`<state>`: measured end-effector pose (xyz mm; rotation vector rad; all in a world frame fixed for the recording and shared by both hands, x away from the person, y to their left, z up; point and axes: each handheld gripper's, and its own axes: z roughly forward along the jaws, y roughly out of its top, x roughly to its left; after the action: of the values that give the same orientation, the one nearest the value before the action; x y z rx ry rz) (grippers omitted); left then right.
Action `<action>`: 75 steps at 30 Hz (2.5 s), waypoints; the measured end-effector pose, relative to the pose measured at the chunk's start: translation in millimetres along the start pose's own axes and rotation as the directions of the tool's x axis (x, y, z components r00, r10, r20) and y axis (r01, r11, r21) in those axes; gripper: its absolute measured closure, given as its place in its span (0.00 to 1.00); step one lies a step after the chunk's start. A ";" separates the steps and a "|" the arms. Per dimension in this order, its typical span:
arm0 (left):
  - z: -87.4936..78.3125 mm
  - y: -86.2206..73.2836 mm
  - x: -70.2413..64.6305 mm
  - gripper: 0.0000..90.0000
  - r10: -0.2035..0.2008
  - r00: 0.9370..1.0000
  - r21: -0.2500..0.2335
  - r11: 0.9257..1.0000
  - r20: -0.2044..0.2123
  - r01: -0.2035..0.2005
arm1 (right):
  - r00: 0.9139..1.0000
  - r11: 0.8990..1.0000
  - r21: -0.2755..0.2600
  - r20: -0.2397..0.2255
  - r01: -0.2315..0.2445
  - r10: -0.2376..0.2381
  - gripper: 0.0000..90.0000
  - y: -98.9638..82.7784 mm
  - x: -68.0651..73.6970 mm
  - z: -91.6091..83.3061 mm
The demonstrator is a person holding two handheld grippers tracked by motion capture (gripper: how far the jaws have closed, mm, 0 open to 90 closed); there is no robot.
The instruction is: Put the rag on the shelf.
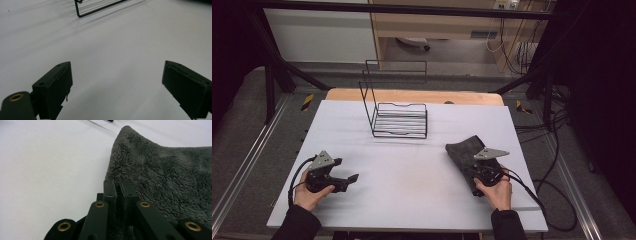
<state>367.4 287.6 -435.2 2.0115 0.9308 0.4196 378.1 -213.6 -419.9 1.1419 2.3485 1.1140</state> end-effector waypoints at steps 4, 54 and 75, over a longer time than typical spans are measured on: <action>0.3 0.1 -0.3 0.11 0.005 1.000 0.003 1.000 0.001 -0.005 | 0.999 1.000 -0.007 -0.036 0.001 -0.001 0.95 2.6 7.2 4.0; 1.8 0.9 -2.2 0.08 0.007 1.000 0.010 1.000 -0.005 -0.007 | 0.972 1.000 0.006 -0.233 0.014 -0.012 0.95 46.4 117.2 85.1; 5.4 7.7 -14.3 0.08 -0.008 1.000 0.028 1.000 -0.007 0.008 | 0.975 0.995 -0.094 -0.214 0.045 -0.064 0.34 55.3 101.0 66.5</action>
<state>364.5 271.2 -431.3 2.0324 0.9531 0.4113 380.0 -80.7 -415.4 0.9620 2.4459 1.3699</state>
